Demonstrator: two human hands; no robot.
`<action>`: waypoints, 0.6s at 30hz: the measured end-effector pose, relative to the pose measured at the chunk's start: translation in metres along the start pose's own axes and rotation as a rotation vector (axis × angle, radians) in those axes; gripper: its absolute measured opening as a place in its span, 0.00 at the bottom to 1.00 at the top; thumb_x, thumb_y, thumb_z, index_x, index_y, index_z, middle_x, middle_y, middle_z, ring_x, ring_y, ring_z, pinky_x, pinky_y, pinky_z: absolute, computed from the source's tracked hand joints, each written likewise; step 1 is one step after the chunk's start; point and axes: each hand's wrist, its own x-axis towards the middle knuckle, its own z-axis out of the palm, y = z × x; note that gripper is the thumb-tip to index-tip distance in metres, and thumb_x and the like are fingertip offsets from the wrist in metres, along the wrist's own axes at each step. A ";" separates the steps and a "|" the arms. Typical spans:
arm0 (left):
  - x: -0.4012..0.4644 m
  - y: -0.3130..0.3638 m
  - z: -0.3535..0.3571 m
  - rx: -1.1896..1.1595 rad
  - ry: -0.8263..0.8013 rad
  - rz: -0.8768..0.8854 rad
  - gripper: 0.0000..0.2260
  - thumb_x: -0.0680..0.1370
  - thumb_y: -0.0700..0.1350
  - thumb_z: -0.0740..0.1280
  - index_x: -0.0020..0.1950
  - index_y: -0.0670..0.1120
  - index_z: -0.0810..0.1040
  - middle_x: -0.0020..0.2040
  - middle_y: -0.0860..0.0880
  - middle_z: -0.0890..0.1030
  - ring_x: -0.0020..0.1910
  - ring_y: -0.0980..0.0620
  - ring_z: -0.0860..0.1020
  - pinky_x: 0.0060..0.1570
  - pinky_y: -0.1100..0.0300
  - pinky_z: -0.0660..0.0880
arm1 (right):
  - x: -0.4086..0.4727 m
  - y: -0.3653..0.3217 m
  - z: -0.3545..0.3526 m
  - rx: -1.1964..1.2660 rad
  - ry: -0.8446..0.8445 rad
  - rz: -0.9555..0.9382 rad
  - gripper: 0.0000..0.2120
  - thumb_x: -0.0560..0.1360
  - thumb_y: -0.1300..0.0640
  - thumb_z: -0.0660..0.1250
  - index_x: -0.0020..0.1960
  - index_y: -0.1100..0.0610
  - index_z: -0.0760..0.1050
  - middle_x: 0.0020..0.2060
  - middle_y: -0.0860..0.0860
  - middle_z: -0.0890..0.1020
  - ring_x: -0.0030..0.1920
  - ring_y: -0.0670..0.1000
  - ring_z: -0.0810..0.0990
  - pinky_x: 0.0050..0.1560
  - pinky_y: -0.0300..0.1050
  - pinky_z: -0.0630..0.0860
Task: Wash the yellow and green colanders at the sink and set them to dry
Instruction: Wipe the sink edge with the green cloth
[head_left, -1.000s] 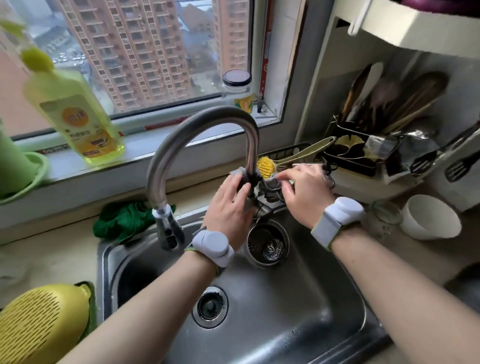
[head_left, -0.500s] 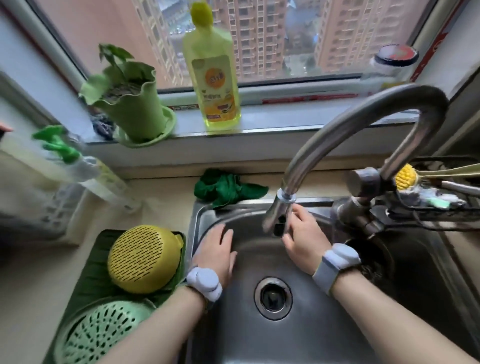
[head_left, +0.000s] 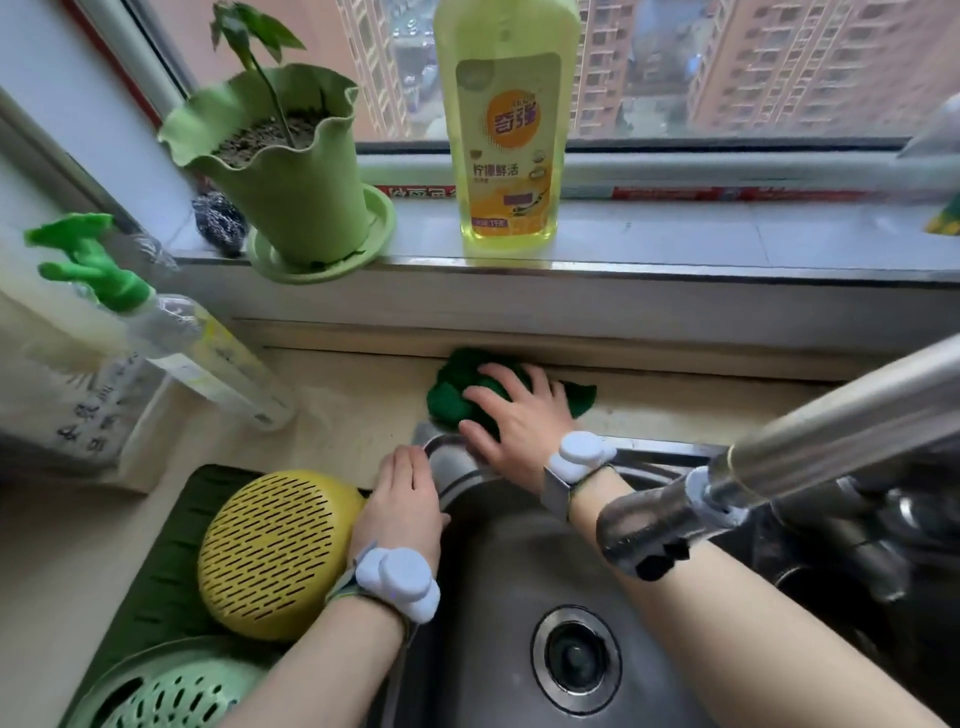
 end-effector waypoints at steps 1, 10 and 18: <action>0.000 0.001 -0.001 -0.011 -0.001 -0.004 0.36 0.80 0.55 0.62 0.78 0.37 0.49 0.77 0.41 0.58 0.77 0.46 0.57 0.75 0.59 0.52 | -0.004 0.009 -0.004 -0.016 0.032 0.025 0.21 0.73 0.39 0.56 0.62 0.46 0.72 0.68 0.48 0.70 0.65 0.63 0.66 0.60 0.60 0.67; -0.004 -0.001 -0.012 -0.024 0.010 0.032 0.35 0.80 0.56 0.62 0.78 0.38 0.51 0.76 0.42 0.60 0.76 0.47 0.58 0.75 0.60 0.56 | -0.099 0.142 0.011 -0.090 0.226 0.647 0.15 0.70 0.53 0.70 0.52 0.61 0.76 0.52 0.63 0.78 0.55 0.72 0.72 0.61 0.63 0.66; -0.001 0.001 -0.016 0.007 -0.117 -0.011 0.45 0.55 0.52 0.84 0.62 0.28 0.73 0.56 0.34 0.79 0.55 0.41 0.80 0.55 0.58 0.78 | -0.065 -0.042 0.038 0.015 0.269 -0.018 0.18 0.69 0.53 0.66 0.58 0.47 0.70 0.67 0.47 0.72 0.67 0.63 0.63 0.67 0.61 0.58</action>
